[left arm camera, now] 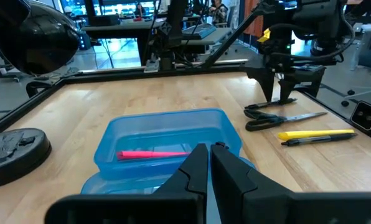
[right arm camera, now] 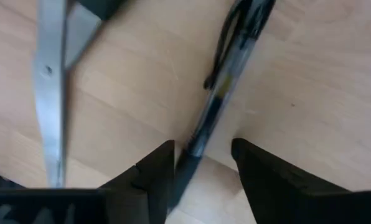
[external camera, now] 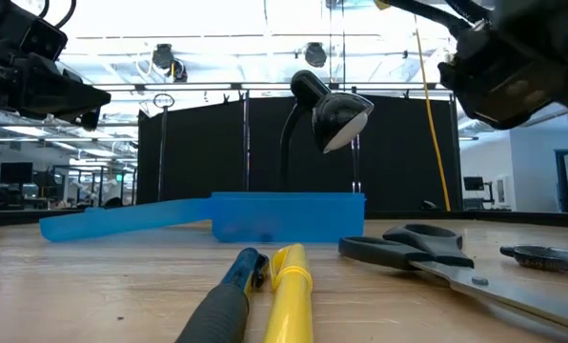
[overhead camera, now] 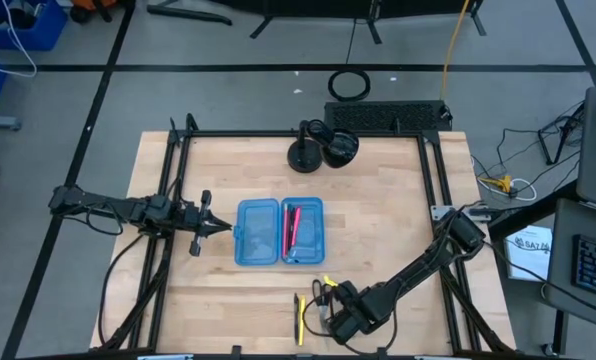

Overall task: Pick & place school supplies into a supply box
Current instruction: Put the right black pen into the blue supply box

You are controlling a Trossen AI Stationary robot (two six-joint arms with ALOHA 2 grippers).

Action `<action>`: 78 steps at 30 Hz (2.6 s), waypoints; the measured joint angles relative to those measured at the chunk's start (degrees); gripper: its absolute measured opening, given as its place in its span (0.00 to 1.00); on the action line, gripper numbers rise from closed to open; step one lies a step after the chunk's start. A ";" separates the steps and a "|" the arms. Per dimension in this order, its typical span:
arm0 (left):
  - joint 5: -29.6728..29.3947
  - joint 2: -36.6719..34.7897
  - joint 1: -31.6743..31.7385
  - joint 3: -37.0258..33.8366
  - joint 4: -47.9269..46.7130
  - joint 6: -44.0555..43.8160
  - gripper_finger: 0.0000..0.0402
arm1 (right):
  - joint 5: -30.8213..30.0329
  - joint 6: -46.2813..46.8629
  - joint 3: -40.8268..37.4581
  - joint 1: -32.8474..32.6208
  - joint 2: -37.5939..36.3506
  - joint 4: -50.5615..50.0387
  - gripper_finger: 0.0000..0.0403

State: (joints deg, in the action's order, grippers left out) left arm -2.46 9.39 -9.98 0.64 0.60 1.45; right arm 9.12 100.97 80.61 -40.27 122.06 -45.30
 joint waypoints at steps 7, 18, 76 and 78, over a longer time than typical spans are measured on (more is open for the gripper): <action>0.02 0.00 0.00 -0.02 -0.01 -2.19 0.06 | -2.42 -7.32 -0.03 -0.12 0.46 -3.74 0.27; 2.37 0.00 -0.02 -0.04 -0.28 -5.90 0.06 | -2.99 -8.66 -0.36 0.70 0.37 -1.06 0.06; 2.34 4.11 -0.01 -0.07 0.01 -4.75 0.06 | -12.46 -25.99 -0.38 34.41 -12.66 23.77 0.06; 2.38 4.11 -0.01 -0.07 0.01 -4.73 0.06 | -10.76 -24.45 -0.38 35.53 -11.84 23.27 0.06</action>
State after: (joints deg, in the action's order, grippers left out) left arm -0.08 13.50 -9.99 0.58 0.60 -3.27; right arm -1.65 76.51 80.23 -4.74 110.22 -22.03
